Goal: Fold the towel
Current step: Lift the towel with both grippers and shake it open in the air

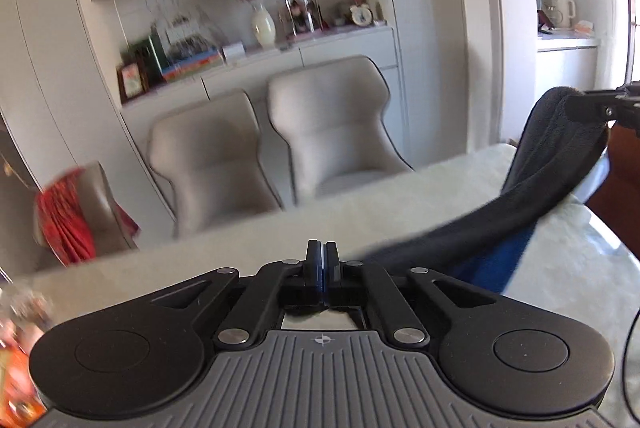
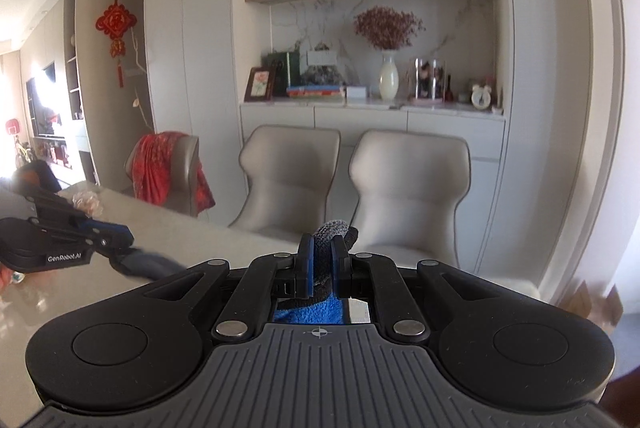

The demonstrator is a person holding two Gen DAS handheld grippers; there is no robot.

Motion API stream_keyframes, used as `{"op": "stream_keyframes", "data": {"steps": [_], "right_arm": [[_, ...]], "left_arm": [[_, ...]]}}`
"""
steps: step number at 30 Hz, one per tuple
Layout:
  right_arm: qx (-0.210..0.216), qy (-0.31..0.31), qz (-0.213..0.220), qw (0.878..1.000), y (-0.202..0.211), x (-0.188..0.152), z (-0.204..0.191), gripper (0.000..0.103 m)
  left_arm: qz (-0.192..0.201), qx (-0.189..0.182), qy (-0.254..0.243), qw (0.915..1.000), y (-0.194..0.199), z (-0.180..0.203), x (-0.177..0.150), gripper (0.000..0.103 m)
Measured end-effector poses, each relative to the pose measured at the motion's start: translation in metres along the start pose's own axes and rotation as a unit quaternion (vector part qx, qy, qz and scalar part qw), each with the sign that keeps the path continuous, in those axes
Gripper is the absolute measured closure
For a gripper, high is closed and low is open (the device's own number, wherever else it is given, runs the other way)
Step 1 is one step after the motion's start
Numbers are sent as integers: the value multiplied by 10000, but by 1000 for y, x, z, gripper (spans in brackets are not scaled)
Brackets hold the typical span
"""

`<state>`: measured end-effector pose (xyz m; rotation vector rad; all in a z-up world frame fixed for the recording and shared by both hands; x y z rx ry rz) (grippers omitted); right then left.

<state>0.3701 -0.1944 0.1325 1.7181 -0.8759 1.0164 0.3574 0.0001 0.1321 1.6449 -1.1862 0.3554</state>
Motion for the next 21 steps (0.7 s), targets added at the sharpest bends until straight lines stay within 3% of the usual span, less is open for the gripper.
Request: {"op": "stream_keyframes", "data": {"steps": [5,10,14,16,21], "right_arm": [[87,21,329,9994,4,23,-1,94],[91,69,260,9996,14,12,4,94],[-87,234,-224,9994,19,-24,14,94],[-241,208,-662,9973,13,-55,26,93],[-463,-341,-1750,9829,-17,-140,62,90]], "left_arm": [[178,-85,-81,9998,-2,-2,29,103],[-112,-776,-16,9969,-33,50,-5,103],[-422,-1218,87,9916,-50,91,-45,103],[-632,-1299,92,9895,-57,106,-68,103],[-1185,-1449,266,9820,-81,128,-117,103]]}}
Point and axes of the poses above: each gripper's, at about its wrist camera, not at the fingertips, and y roughly against the way its jaws point, z to its right, x to its top, the point moved 5 cm from there along -y, roughly the way its jaws point, and after that the axes turned 14 degrees about -y, right-handed, at the moved point
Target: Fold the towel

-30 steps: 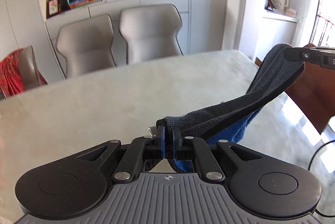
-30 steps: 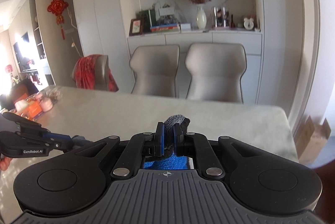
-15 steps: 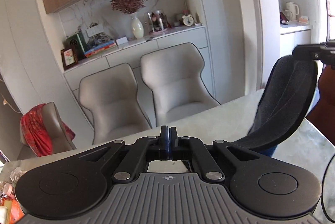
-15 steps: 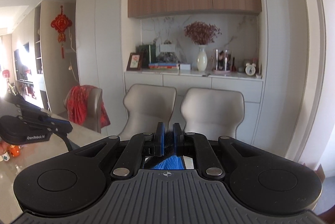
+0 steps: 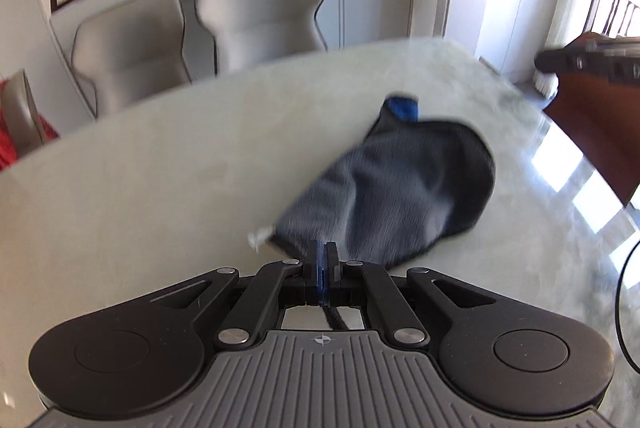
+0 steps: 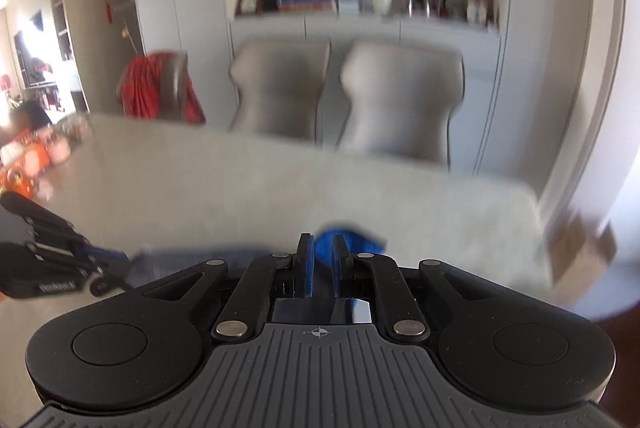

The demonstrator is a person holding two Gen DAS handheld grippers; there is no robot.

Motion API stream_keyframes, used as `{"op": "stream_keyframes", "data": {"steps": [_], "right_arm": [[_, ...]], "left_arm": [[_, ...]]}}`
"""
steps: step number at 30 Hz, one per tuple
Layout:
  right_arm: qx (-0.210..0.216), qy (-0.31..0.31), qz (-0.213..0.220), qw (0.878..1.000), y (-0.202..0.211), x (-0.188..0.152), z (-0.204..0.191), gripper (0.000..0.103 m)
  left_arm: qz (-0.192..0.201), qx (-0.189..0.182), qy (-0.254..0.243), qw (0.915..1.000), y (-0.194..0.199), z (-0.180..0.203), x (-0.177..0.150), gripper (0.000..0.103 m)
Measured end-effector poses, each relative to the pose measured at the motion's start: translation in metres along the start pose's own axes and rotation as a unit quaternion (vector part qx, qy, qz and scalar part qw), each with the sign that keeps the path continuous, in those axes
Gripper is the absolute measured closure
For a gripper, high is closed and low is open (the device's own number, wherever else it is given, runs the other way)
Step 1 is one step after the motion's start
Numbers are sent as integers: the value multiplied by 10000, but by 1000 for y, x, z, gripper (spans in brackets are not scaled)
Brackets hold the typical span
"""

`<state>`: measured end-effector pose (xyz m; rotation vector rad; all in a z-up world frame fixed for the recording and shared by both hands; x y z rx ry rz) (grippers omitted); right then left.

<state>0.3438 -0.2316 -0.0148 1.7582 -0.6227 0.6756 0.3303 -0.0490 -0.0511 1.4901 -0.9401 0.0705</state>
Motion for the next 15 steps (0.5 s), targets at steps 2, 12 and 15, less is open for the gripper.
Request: {"op": "stream_keyframes", "data": {"steps": [2,12,15], "right_arm": [[-40,-226,-271,9994,-18,-21,10,89],[38,-806,-761,9938,-70,-59,43,64],[47,-831,-783,9934,-81,-57,46,64]], "left_arm": [[-171,0,48,9998,-12,-1,-14,103],[-482,-244,877,9947,-31,-33,-61,84],[-477,-349,1234,9906,-39,-43,-66,73]]}}
Point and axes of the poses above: each gripper's, at about its wrist camera, not at the fingertips, and y roughly against the way its jaws point, z to its right, x to its top, the point moved 5 cm from there along -y, roughly the way its jaws point, and after that the axes turned 14 degrees about -y, right-handed, at the moved point
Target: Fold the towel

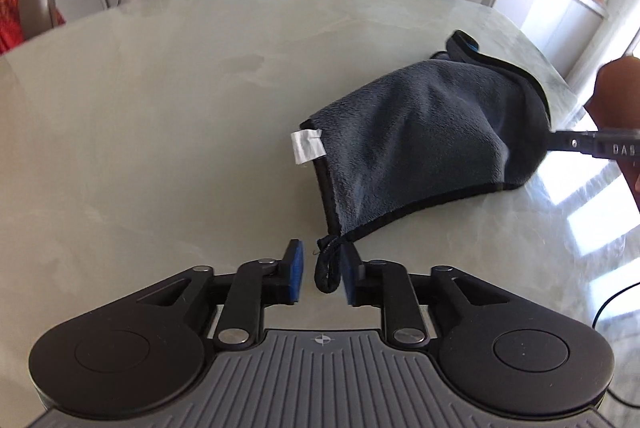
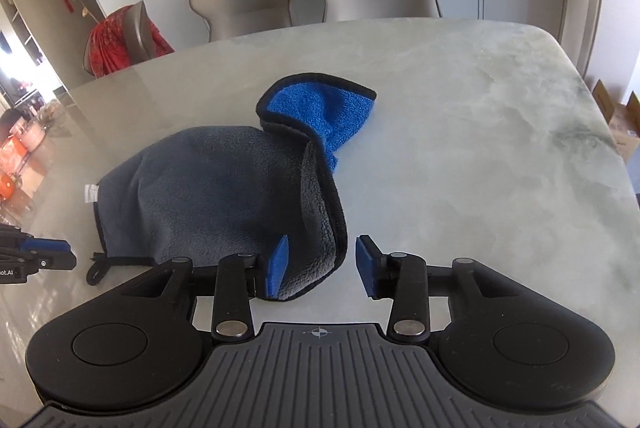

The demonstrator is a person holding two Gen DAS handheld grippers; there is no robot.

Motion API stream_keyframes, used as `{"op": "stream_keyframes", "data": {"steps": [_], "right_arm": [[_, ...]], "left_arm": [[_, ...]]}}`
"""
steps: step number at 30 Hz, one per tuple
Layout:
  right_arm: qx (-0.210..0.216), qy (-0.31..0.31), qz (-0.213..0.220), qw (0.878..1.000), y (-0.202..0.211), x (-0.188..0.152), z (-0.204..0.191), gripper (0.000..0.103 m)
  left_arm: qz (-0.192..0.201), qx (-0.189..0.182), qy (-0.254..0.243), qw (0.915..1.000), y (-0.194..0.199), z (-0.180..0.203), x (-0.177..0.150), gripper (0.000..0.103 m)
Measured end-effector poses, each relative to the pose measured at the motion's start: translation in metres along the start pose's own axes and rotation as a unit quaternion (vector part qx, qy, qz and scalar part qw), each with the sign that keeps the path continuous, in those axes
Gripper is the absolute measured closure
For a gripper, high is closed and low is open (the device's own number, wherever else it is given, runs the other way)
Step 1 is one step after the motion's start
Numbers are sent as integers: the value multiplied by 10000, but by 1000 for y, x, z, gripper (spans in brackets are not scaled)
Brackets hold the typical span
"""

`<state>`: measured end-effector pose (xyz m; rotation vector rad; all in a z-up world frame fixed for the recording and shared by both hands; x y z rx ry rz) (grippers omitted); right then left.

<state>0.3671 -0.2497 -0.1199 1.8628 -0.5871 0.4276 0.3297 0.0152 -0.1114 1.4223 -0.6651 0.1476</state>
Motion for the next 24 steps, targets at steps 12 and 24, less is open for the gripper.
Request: {"op": "stream_keyframes", "data": {"steps": [12,24], "right_arm": [[290,-37,-5,9996,-26,1,1,78],[1108,-223,642,9915,65,18,-17,93]], "left_arm": [[-13,-462,324,9984,-45,-3,20,68],[705,-783,194,9943,14,7,39,101]]}}
Point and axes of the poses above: each gripper's, at about its wrist camera, not at the fingertips, and y roughly against the way its jaws point, z to its right, x to its top, the point moved 5 cm from there along -y, roughly the way its jaws point, and after that the axes turned 14 degrees about -y, right-handed, at the moved point
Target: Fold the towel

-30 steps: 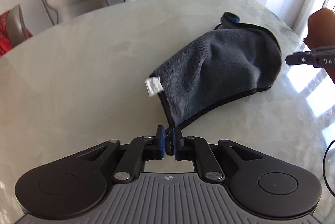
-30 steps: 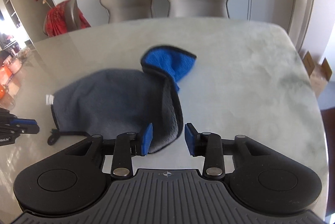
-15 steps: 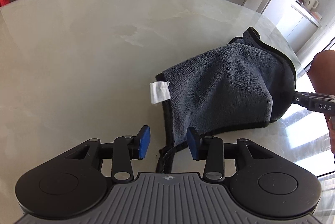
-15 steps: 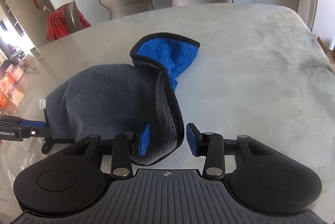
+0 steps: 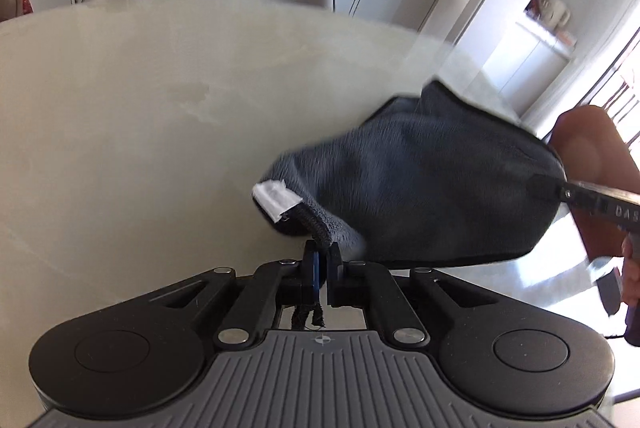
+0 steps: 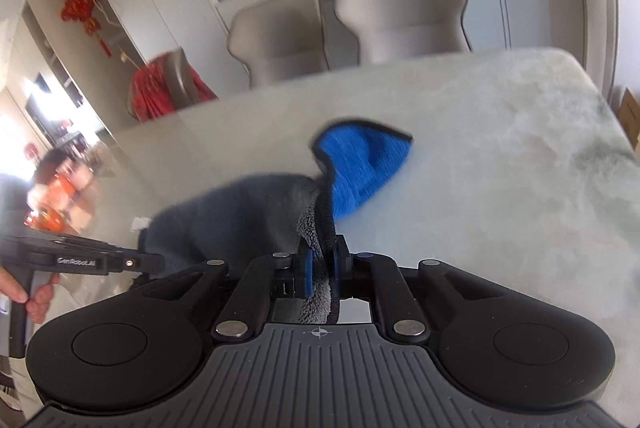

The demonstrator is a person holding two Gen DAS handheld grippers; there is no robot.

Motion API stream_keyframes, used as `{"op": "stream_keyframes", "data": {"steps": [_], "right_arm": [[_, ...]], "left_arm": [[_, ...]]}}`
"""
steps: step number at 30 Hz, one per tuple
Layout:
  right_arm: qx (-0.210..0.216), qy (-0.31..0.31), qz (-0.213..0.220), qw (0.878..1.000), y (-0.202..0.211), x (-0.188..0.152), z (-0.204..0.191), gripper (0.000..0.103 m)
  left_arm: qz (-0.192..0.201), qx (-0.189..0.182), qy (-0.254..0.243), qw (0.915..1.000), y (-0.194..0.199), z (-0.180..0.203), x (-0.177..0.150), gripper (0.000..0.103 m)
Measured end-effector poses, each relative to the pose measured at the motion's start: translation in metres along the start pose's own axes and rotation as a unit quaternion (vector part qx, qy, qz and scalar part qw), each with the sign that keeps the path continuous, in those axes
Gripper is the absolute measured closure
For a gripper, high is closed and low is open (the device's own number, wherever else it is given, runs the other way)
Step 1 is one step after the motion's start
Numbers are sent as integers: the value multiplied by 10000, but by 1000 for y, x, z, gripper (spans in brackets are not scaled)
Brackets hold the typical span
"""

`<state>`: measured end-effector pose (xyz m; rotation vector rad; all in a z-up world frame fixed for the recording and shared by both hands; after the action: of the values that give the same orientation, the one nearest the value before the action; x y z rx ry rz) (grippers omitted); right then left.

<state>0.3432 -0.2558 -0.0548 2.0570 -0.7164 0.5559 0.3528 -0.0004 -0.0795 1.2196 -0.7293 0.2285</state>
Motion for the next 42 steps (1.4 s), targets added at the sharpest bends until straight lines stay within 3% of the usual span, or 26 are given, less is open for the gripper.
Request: {"op": "stream_keyframes", "data": {"steps": [7,13,18,24,27,30,36,42], "right_arm": [[433,467,687,9956,55,62,-65,93],[426,873,993,9903,48,119,-100,93],[472,1067,1257,9852,47,159,-124,93],[673,1276,1340,9804,61,175,-143,93],[722,1252,1065,9838,62,154,-135,93],[606,1201,660,9887,58,118,-119,92],[285,618,-688,9953,49,4,-61,93],[-173,195,-1912,9812,47,-89,-11,92]], "left_arm": [[963,160,-275,9948,82,-3,59,101],[1372,601,-511,9874,113,-17,116,101],[1822,939,-807,9754,151,-16,168,101],[2138,1071,-953,9663,186,-6,184,101],[2030,978,-952,9696,192,-3,164,101],[1714,851,-952,9769,184,-1,123,101],[501,228,-380,9978,135,5,-7,101],[-554,-332,123,9978,98,26,-116,101]]}}
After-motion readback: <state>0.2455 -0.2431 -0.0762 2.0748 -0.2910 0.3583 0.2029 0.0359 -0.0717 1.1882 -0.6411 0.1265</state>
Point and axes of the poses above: each gripper's, at about its wrist camera, not at the fingertips, and y roughly against the way its jaws point, z to its right, x to its top, the point moved 5 cm from there along -y, roughly the way its jaws point, and after that the axes turned 14 degrees about -y, right-handed, at the moved point
